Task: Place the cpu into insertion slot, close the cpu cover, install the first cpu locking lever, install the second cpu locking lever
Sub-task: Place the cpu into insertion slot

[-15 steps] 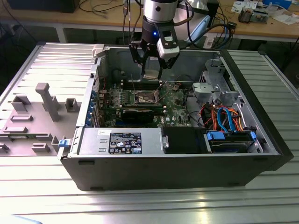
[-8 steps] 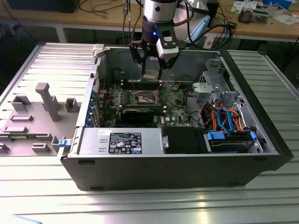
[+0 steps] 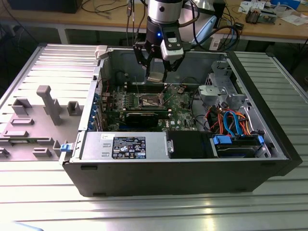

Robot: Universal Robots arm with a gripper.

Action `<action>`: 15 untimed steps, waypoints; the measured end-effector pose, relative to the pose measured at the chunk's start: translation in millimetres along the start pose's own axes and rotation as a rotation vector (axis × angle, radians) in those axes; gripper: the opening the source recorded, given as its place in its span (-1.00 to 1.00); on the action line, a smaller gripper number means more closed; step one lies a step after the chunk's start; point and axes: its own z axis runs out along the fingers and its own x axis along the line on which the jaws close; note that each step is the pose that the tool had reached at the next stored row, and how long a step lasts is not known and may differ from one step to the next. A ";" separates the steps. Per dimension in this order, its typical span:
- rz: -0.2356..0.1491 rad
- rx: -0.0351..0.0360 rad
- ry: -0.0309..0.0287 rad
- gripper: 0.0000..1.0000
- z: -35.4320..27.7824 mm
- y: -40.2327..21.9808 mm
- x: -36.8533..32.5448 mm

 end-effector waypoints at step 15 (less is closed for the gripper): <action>0.030 -0.0006 -0.0007 0.09 0.0 0.0 0.0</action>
